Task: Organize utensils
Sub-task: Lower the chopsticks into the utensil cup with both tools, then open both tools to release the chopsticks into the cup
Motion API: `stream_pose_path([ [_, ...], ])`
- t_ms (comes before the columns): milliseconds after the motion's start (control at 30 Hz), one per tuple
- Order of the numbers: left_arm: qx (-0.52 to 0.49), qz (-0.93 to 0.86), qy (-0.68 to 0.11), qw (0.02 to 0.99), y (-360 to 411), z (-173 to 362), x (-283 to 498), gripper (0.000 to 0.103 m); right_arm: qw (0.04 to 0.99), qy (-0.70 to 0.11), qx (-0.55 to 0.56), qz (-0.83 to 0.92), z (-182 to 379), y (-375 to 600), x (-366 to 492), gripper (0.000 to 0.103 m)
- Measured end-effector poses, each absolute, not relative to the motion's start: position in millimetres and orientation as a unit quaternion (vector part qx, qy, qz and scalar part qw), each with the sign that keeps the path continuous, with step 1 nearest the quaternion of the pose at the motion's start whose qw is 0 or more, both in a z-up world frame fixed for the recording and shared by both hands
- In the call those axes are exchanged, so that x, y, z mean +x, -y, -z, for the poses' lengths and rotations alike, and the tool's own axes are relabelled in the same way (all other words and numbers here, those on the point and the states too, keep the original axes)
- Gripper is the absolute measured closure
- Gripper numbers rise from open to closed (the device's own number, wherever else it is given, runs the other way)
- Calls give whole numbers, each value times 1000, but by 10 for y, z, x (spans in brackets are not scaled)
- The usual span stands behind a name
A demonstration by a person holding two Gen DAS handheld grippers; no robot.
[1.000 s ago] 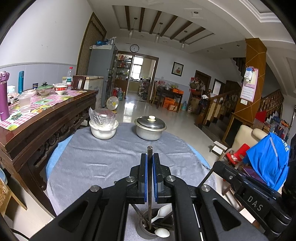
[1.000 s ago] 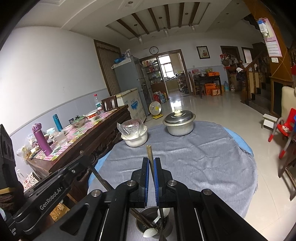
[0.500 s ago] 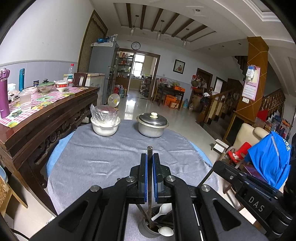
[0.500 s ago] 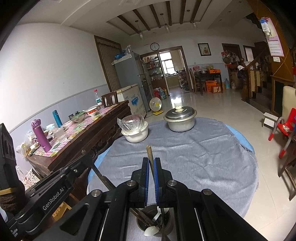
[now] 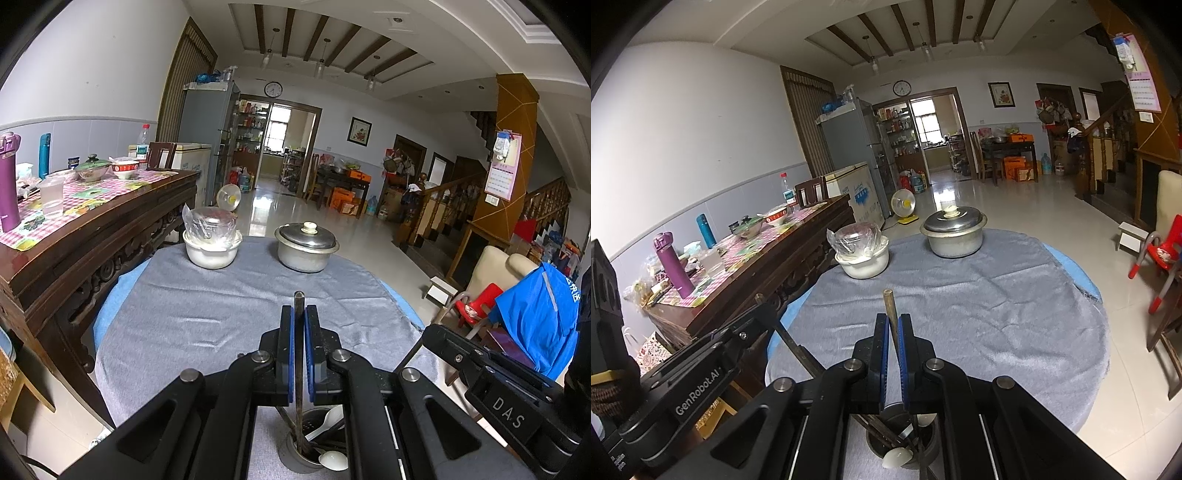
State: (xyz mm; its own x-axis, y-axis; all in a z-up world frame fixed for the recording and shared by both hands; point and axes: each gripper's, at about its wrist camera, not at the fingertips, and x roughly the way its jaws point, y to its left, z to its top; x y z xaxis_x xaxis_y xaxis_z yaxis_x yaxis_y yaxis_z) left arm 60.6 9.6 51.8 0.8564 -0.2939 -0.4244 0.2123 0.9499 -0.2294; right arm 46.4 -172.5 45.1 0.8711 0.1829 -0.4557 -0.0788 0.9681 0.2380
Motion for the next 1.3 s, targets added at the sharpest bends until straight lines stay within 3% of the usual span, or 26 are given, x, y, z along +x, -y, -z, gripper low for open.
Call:
stream_pose_path([
  [967, -83, 123, -234, 961, -144, -452, 611, 97, 951, -275, 112, -86, -312, 1720, 510, 97],
  [1133, -79, 114, -224, 965, -143, -492, 542, 75, 951, -274, 118, -84, -331, 1757, 493, 97],
  [1200, -75, 109, -218, 967, -147, -516, 522, 72, 951, -272, 123, -83, -349, 1786, 483, 97],
  [1300, -72, 107, -211, 969, -155, -552, 483, 54, 951, -268, 131, -80, -383, 1845, 468, 97],
])
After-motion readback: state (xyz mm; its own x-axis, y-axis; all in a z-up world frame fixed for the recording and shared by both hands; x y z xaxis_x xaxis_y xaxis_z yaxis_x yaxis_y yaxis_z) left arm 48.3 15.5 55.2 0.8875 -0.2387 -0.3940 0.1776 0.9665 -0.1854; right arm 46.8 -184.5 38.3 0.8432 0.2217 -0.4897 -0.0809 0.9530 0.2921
